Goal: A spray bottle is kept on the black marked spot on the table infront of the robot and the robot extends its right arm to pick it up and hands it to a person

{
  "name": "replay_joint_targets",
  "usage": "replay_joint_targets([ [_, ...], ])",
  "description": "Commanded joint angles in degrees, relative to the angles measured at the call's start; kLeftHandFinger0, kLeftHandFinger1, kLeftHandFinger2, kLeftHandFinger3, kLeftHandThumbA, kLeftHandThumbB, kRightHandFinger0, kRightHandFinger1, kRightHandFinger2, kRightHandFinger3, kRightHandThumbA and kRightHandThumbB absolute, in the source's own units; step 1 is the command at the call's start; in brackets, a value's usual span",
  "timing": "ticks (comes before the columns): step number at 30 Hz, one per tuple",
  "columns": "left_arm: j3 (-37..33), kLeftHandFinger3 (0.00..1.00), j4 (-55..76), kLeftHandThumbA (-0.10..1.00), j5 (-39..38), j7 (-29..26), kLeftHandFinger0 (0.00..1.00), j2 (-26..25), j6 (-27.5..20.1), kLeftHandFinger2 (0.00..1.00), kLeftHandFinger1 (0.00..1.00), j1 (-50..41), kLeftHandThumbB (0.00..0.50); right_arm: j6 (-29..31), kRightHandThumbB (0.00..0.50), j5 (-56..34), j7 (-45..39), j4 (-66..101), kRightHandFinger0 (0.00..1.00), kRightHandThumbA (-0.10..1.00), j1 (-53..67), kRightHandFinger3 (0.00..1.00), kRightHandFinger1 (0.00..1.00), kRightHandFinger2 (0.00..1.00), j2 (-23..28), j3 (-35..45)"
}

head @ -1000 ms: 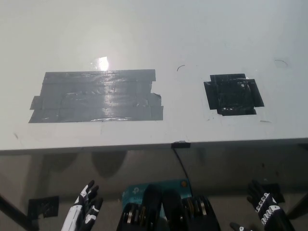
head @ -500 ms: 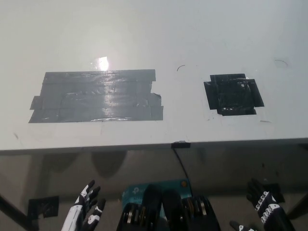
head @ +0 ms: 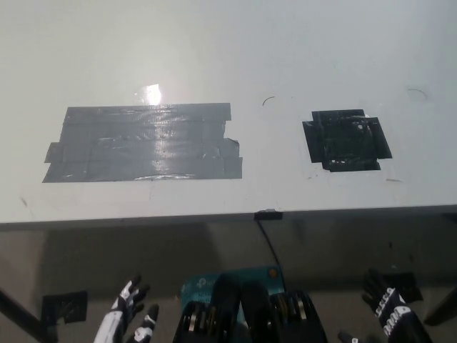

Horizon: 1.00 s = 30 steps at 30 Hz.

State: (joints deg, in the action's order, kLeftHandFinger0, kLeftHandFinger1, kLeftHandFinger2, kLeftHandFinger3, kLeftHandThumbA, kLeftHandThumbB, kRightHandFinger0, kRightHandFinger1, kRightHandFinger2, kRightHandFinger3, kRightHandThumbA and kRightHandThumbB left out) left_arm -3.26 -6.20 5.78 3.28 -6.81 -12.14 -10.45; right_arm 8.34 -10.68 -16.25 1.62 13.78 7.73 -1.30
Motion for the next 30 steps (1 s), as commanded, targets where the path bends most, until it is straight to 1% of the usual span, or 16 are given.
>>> replay_joint_targets([
  [1, -2.5, 1.0, 2.5, 0.6, 2.1, 3.0, 1.0, -2.1, 3.0, 1.0, 1.0, -2.6, 0.291, 1.0, 0.457, 3.6, -0.2, 0.0, 1.0, 0.91, 2.2, 1.0, 1.0, 1.0, 2.1, -1.1],
  [2, -3.2, 1.0, 2.9, 0.5, 2.5, 3.7, 0.97, -2.7, 4.6, 1.0, 1.0, -2.8, 0.291, 1.1, 0.429, 7.0, 0.8, -0.1, 1.0, 0.83, 2.2, 1.0, 1.0, 1.0, 2.7, -1.7],
  [3, -4.0, 1.0, 3.2, 0.57, 3.4, 4.5, 1.0, -3.4, 6.0, 1.0, 1.0, -2.9, 0.286, 1.4, 0.418, 8.6, 1.0, -0.3, 1.0, 0.88, 2.2, 1.0, 1.0, 1.0, 3.1, -2.3],
  [4, -5.5, 1.0, 3.9, 0.65, 5.6, 5.7, 1.0, -4.7, 9.0, 1.0, 1.0, -2.7, 0.29, 1.8, 0.43, 9.9, 0.9, -0.8, 1.0, 0.89, 2.2, 1.0, 1.0, 1.0, 3.6, -3.0],
  [5, -6.4, 1.0, 4.2, 0.65, 6.8, 6.0, 1.0, -5.3, 10.5, 1.0, 1.0, -2.5, 0.283, 1.9, 0.461, 10.0, 0.9, -1.0, 1.0, 0.89, 2.1, 1.0, 1.0, 1.0, 3.7, -3.3],
  [6, -7.0, 1.0, 4.1, 0.69, 7.6, 5.9, 1.0, -5.7, 11.1, 1.0, 1.0, -2.4, 0.284, 2.2, 0.46, 9.8, 0.8, -1.3, 1.0, 0.9, 2.0, 1.0, 1.0, 1.0, 3.7, -3.5],
  [8, -7.6, 1.0, 4.2, 0.8, 7.5, 5.6, 1.0, -6.1, 11.5, 1.0, 1.0, -2.4, 0.309, 2.6, 0.491, 9.8, 1.0, -1.7, 1.0, 0.94, 1.8, 1.0, 1.0, 1.0, 3.6, -3.9],
  [9, -7.7, 1.0, 4.3, 0.82, 7.2, 5.4, 1.0, -6.2, 11.6, 1.0, 1.0, -2.5, 0.316, 2.7, 0.498, 10.0, 1.2, -1.8, 1.0, 0.96, 1.8, 1.0, 1.0, 1.0, 3.6, -4.1],
  [10, -7.6, 1.0, 4.4, 0.85, 6.9, 5.0, 1.0, -6.1, 11.0, 1.0, 1.0, -2.8, 0.33, 3.2, 0.5, 9.8, 1.1, -2.1, 1.0, 0.98, 1.8, 1.0, 1.0, 1.0, 3.5, -4.2],
  [14, -7.1, 1.0, 4.2, 0.93, 5.9, 4.0, 1.0, -5.8, 9.5, 1.0, 1.0, -3.3, 0.339, 2.9, 0.5, 9.2, 1.1, -1.8, 1.0, 0.98, 1.8, 1.0, 1.0, 1.0, 3.5, -4.2],
  [17, -6.2, 1.0, 4.1, 1.0, 5.0, 2.9, 1.0, -5.1, 7.7, 1.0, 1.0, -3.7, 0.37, 2.7, 0.5, 9.2, 1.1, -1.3, 1.0, 1.0, 1.7, 1.0, 1.0, 1.0, 3.4, -4.2],
  [19, -5.6, 1.0, 3.8, 1.0, 4.6, 2.1, 1.0, -4.6, 6.3, 1.0, 1.0, -3.8, 0.356, 2.7, 0.5, 9.2, 1.1, -1.3, 1.0, 1.0, 1.5, 1.0, 1.0, 1.0, 3.3, -4.1],
  [20, -4.8, 1.0, 3.1, 1.0, 4.1, 0.9, 1.0, -3.7, 4.4, 1.0, 1.0, -4.0, 0.368, 3.0, 0.493, 9.1, 1.0, -1.3, 1.0, 1.0, 1.4, 1.0, 1.0, 1.0, 3.3, -4.1],
  [24, -3.2, 1.0, 1.6, 1.0, 2.7, -0.2, 1.0, -2.2, -0.2, 1.0, 1.0, -4.4, 0.378, 4.1, 0.476, 8.7, 0.8, -1.5, 1.0, 1.0, 1.6, 1.0, 1.0, 1.0, 3.3, -4.0],
  [28, -1.8, 1.0, 0.8, 1.0, 0.9, -0.4, 1.0, -0.9, -2.3, 1.0, 1.0, -4.7, 0.371, 3.6, 0.474, 8.0, 0.4, -0.8, 1.0, 1.0, 1.9, 1.0, 1.0, 1.0, 3.2, -4.1],
  [30, -1.4, 1.0, 0.4, 1.0, 0.6, -0.5, 1.0, -0.6, -3.5, 1.0, 1.0, -4.6, 0.36, 3.0, 0.488, 7.1, 0.0, -0.6, 1.0, 1.0, 1.9, 1.0, 1.0, 1.0, 3.2, -4.0],
])
